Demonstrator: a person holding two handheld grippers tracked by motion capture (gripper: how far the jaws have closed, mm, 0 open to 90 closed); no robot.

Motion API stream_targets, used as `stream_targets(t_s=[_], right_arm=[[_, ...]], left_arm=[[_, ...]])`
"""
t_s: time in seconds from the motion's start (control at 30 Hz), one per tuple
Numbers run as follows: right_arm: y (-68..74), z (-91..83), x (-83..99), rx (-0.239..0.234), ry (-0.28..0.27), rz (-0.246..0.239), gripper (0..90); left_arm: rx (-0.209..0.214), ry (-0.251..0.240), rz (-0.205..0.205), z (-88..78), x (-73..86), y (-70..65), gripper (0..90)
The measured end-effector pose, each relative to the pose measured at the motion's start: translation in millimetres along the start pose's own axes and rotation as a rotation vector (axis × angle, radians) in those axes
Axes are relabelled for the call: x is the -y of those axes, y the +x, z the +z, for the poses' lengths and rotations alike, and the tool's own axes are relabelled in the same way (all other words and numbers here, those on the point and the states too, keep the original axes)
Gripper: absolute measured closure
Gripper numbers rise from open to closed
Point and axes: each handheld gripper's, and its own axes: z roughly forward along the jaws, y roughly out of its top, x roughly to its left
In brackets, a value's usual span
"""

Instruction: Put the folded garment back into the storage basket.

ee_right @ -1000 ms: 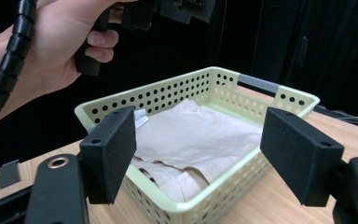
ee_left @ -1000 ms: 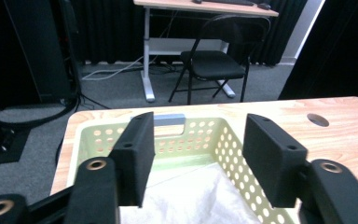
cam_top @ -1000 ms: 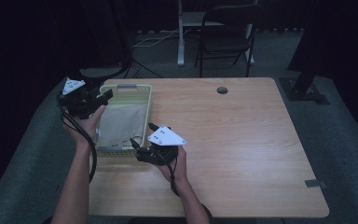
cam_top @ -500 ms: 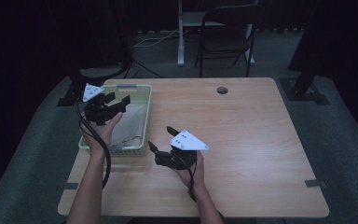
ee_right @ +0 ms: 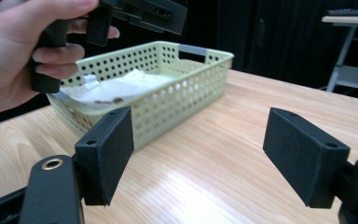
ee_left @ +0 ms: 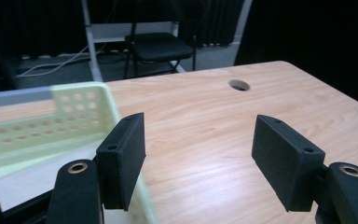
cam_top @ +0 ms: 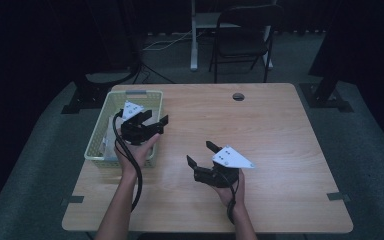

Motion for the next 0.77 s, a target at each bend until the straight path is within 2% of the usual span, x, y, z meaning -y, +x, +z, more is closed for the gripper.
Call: stream_targets(t_s=[0.17,0.3,0.33,0.37,0.5,0.57,0.63,0.77], right_arm=[[-11.1,-14.6,8.9,0.008,0.023,-0.001,22.6],[-19.4,-26.2,17.1,0.015,0.038,0.004,21.8],[-22.7,-30.3,21.0,0.018,0.047,0.007,21.6],[-22.7,-30.3,21.0,0.018,0.047,0.007,21.6],[-33.4,-41.0,35.6,0.035,0.084,0.008,21.2],[-36.1,-43.0,39.0,0.038,0.092,0.017,21.1],[-43.5,-48.5,48.5,0.055,0.108,0.039,20.9],[-49.7,-52.3,55.7,0.072,0.116,0.053,20.5]], left_arm=[[0.045,0.004,0.003,6.0,8.8,-21.2,34.4],[0.069,0.02,0.033,8.0,15.5,-39.7,32.8],[0.075,0.022,0.041,7.7,20.4,-48.5,32.5],[0.075,0.022,0.041,7.7,20.4,-48.5,32.5],[0.107,0.042,0.061,4.9,36.0,-66.0,32.1],[0.115,0.045,0.065,3.7,39.6,-69.0,32.1],[0.148,0.069,0.07,1.5,51.3,-77.3,32.0],[0.157,0.082,0.082,0.0,59.7,-82.8,32.0]])
